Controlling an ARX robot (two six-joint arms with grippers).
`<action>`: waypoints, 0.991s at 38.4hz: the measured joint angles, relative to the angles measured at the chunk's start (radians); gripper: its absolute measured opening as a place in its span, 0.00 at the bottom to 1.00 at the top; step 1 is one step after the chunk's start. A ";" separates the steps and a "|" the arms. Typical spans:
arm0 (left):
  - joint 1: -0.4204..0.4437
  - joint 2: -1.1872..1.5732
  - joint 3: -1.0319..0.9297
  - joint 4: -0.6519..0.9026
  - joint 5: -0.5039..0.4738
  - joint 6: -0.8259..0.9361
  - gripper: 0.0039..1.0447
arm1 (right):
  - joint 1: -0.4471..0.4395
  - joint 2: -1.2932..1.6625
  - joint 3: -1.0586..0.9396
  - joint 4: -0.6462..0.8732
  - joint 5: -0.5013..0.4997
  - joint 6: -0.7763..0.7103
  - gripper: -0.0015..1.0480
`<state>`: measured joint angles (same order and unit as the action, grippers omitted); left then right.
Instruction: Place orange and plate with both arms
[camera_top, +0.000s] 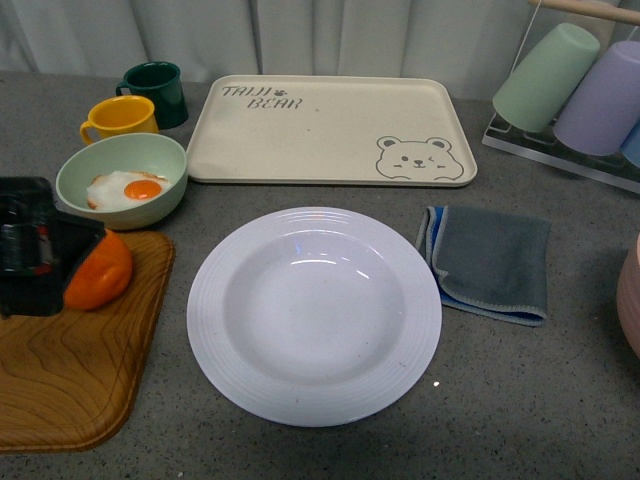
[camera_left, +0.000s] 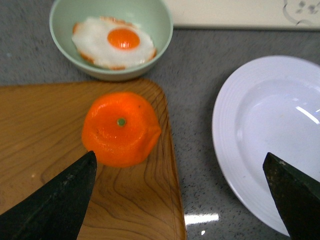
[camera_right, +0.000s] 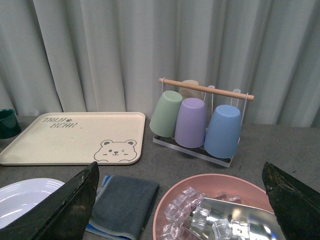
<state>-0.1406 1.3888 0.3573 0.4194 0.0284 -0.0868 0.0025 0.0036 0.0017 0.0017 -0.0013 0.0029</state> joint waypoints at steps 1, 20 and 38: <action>0.007 0.046 0.021 -0.009 0.009 0.004 0.94 | 0.000 0.000 0.000 0.000 0.000 0.000 0.91; 0.073 0.365 0.212 0.004 -0.013 0.112 0.94 | 0.000 0.000 0.000 0.000 0.000 0.000 0.91; 0.079 0.483 0.284 -0.038 -0.007 0.116 0.77 | 0.000 0.000 0.000 0.000 0.000 0.000 0.91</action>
<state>-0.0612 1.8721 0.6415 0.3817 0.0212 0.0288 0.0025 0.0036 0.0017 0.0017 -0.0013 0.0029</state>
